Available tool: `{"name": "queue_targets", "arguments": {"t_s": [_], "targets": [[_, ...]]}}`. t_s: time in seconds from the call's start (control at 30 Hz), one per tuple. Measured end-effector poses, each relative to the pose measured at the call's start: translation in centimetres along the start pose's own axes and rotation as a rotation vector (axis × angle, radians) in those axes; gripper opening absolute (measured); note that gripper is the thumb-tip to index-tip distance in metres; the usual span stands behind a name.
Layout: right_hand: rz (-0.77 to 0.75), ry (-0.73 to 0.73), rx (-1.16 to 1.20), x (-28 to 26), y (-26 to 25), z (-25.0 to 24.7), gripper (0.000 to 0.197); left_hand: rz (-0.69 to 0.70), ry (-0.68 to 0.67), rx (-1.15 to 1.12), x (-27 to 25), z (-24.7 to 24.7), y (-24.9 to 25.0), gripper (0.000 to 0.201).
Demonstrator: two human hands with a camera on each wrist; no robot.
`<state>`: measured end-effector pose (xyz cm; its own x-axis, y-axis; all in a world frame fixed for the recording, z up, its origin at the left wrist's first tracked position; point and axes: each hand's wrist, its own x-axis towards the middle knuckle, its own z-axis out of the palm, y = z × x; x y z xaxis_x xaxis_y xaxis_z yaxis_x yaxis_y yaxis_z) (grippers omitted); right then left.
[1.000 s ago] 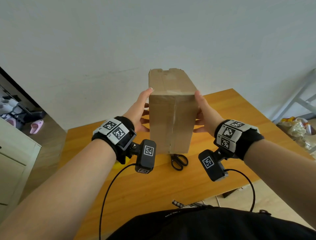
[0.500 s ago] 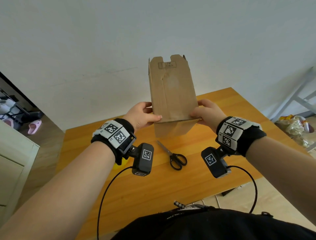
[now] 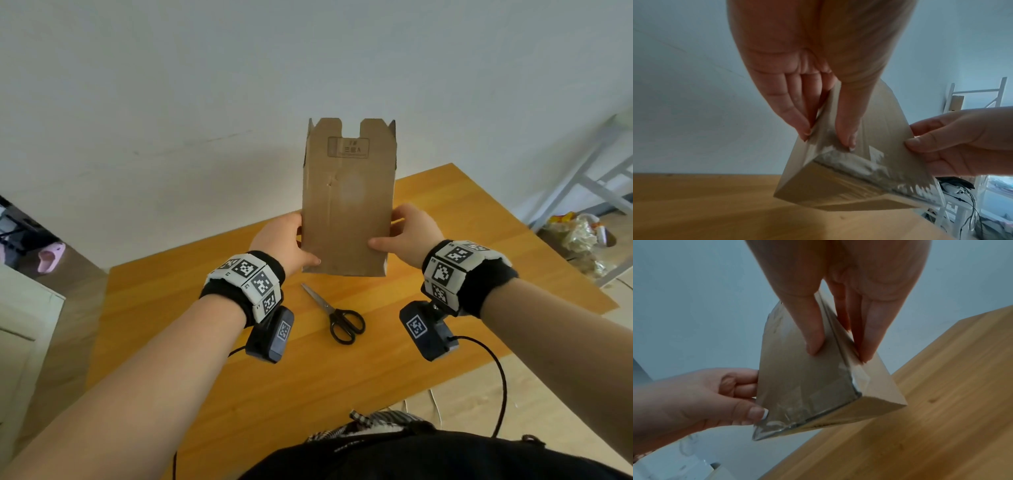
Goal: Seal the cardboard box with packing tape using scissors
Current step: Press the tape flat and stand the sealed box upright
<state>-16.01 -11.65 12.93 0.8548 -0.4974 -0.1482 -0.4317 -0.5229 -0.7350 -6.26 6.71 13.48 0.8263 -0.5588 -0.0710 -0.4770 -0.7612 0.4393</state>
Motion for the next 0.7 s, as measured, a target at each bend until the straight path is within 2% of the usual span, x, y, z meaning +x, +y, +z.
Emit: {"name": "queue_targets", "arguments": {"t_s": [0.1, 0.27, 0.4, 0.53, 0.63, 0.7], "targets": [[0.005, 0.007, -0.043, 0.7, 1.0, 0.1, 0.049, -0.013, -0.019, 0.061, 1.2, 0.9, -0.2, 0.053], [0.014, 0.004, -0.073, 1.8, 2.1, -0.5, 0.039, -0.038, -0.051, 0.044, 3.0, 2.2, 0.3, 0.052], [0.025, -0.065, -0.065, 2.7, 2.8, -0.6, 0.030, -0.095, -0.076, -0.126, 4.2, 2.7, 0.9, 0.074], [0.036, -0.149, -0.010, 3.5, 3.3, -0.2, 0.027, -0.182, -0.079, -0.322, 4.9, 2.8, 1.6, 0.085], [0.006, -0.196, -0.008, 3.9, 3.5, -0.1, 0.024, -0.262, -0.076, -0.488, 5.3, 2.6, 2.3, 0.109], [-0.023, -0.211, -0.007, 4.2, 3.6, -0.3, 0.020, -0.294, -0.057, -0.546, 5.6, 2.6, 2.9, 0.108]]}}
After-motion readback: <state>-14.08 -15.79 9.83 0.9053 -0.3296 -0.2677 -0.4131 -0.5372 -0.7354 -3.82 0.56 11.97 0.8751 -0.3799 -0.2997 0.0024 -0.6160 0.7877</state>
